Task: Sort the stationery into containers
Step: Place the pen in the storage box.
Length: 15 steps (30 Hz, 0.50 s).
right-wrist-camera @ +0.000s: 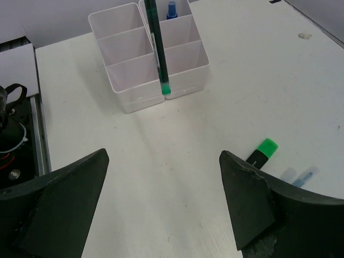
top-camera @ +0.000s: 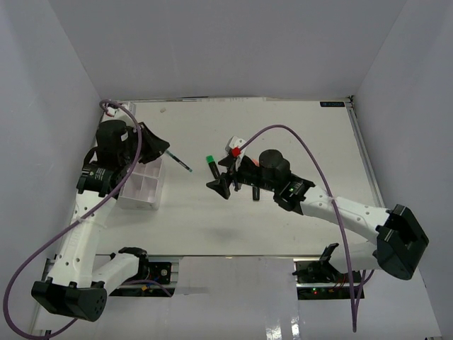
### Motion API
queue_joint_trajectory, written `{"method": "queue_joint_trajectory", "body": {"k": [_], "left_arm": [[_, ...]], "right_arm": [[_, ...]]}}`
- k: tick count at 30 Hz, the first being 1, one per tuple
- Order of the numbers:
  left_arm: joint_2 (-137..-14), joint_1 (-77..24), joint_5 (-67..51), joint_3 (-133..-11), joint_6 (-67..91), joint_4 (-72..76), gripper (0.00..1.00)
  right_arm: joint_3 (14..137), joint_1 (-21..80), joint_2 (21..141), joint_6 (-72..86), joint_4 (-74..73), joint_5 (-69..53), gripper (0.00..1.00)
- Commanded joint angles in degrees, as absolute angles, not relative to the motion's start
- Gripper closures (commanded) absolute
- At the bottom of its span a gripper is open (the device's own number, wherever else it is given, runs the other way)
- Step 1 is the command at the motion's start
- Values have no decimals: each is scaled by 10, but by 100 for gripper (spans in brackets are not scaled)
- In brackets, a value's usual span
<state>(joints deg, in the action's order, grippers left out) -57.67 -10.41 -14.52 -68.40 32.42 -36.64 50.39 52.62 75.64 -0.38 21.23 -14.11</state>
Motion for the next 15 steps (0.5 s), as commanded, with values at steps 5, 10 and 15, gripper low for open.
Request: {"method": "queue_joint_trajectory", "body": {"k": [5,10,15], "left_arm": [[-559,-104,216,-714,301,-465,98],[-541,-102,368,-722,292,-485,98],[-519,-92,443,-696,255,-451,96]], "right_arm": [[428,526,638,-4,149,-62,10],[359,522,572,15,140,-53,10],[323,519,540,19,140,-53,10]]}}
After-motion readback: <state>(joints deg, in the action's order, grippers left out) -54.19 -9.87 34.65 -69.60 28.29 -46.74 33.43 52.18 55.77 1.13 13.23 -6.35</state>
